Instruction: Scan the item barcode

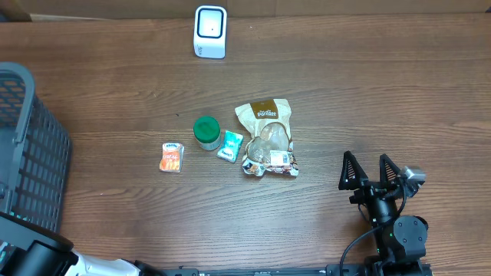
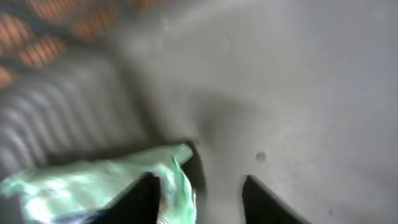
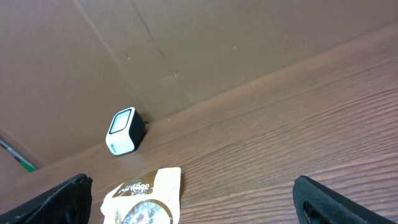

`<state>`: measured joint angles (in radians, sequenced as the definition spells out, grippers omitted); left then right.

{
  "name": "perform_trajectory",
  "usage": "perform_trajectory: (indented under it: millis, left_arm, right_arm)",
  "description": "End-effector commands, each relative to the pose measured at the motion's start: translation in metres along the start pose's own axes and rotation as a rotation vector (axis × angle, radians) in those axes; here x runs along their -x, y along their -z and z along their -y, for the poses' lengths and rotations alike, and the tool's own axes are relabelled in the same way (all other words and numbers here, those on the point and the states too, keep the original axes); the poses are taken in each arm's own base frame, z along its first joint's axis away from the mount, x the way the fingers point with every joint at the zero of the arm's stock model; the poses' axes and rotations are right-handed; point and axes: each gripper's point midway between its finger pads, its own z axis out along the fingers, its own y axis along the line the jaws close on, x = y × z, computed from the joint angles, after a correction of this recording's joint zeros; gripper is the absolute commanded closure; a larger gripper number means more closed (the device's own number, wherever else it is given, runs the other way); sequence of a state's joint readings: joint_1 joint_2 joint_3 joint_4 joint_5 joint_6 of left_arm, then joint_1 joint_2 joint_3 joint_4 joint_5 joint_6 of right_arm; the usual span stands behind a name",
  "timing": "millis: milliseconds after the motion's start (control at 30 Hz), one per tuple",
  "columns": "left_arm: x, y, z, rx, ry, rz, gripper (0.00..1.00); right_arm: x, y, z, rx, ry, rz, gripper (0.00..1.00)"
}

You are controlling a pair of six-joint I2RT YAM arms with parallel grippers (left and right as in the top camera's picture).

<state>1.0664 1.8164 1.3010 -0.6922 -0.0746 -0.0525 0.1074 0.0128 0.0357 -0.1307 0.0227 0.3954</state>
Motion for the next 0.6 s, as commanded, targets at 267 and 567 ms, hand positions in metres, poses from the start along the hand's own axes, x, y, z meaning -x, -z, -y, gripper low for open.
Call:
perform_trajectory:
  millis: [267,567]
  left_arm:
    - [-0.056,-0.035,-0.001,0.028,0.024,-0.131,0.32]
    - [-0.082,-0.045,-0.012,0.086,0.007,-0.176,0.34]
  right_arm:
    - [-0.001,0.0,-0.002,0.012,0.004,0.002,0.0]
    - [-0.001,0.0,-0.002,0.012,0.004,0.002,0.0]
